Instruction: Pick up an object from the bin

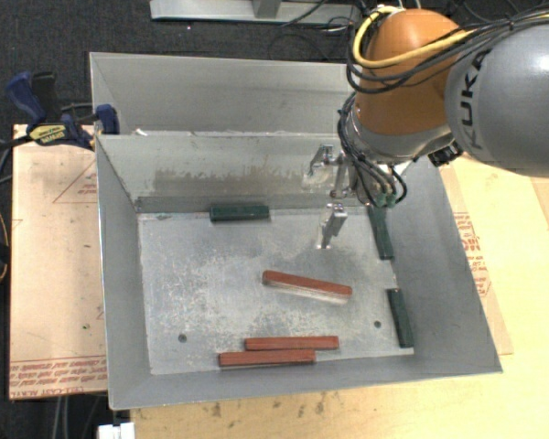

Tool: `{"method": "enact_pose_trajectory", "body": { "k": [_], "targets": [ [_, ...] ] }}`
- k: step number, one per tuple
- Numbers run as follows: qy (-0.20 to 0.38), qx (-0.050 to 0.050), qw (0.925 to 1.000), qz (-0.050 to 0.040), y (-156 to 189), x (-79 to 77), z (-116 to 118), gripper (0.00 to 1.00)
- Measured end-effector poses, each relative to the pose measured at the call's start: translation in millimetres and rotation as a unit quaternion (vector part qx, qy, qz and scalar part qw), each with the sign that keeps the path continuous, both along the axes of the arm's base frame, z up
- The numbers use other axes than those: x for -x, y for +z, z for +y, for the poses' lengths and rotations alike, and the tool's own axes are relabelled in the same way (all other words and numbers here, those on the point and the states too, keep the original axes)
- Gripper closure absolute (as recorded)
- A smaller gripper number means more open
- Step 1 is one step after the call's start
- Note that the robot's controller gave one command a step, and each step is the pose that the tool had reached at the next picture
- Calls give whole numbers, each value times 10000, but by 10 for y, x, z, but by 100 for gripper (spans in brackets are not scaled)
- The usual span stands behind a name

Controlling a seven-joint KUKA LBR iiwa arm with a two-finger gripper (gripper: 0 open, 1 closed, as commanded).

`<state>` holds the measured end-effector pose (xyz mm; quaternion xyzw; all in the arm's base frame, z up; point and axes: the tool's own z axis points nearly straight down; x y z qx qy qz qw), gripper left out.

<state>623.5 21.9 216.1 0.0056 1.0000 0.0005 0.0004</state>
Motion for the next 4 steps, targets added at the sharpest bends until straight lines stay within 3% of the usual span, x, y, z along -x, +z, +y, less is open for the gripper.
{"method": "enact_pose_trajectory", "body": {
  "k": [1, 2, 3, 4],
  "targets": [
    [1168, 3, 9932, -16, -313, -47, 26, 0],
    [2033, 2, 9791, -21, -899, 347, -210, 0],
    [2747, 7, 9615, -87, -1344, 100, -17, 100],
    [2746, 5, 9615, -87, -1344, 100, -18, 100]
  ]
}}
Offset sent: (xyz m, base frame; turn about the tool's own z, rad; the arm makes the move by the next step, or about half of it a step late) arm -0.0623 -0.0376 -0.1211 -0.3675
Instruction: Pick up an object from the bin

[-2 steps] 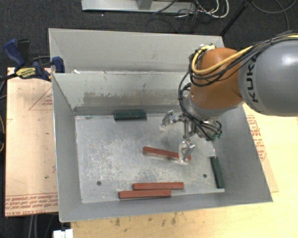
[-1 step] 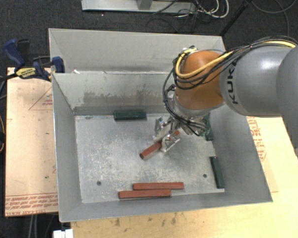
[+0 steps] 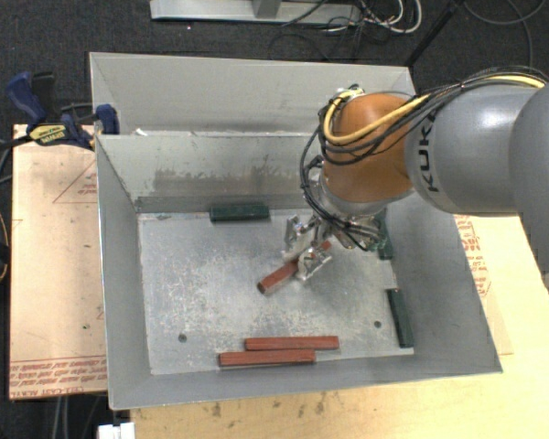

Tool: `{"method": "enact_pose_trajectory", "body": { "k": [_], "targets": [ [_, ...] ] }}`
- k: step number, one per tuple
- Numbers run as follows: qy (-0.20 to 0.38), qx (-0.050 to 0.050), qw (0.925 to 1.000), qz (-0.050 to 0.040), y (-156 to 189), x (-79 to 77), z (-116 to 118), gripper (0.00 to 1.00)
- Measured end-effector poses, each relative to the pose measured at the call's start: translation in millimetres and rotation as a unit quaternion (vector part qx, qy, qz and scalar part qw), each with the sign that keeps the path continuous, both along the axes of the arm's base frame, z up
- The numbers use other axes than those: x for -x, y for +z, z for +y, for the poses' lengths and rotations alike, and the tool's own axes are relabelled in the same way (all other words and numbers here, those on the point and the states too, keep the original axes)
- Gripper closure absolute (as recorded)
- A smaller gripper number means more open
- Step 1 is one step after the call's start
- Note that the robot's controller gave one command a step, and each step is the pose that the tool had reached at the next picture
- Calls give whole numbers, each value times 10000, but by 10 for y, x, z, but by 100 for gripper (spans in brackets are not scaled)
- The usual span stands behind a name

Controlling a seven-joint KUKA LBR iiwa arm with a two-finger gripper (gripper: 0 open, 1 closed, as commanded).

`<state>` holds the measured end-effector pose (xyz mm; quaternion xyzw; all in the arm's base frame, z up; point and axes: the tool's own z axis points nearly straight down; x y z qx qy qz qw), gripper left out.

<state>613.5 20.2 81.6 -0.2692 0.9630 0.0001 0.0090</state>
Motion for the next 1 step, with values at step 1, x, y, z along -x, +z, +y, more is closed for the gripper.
{"method": "enact_pose_trajectory", "body": {
  "k": [1],
  "targets": [
    [-508, 12, 9987, 65, 1323, 15, -125, 100]
  ]
}}
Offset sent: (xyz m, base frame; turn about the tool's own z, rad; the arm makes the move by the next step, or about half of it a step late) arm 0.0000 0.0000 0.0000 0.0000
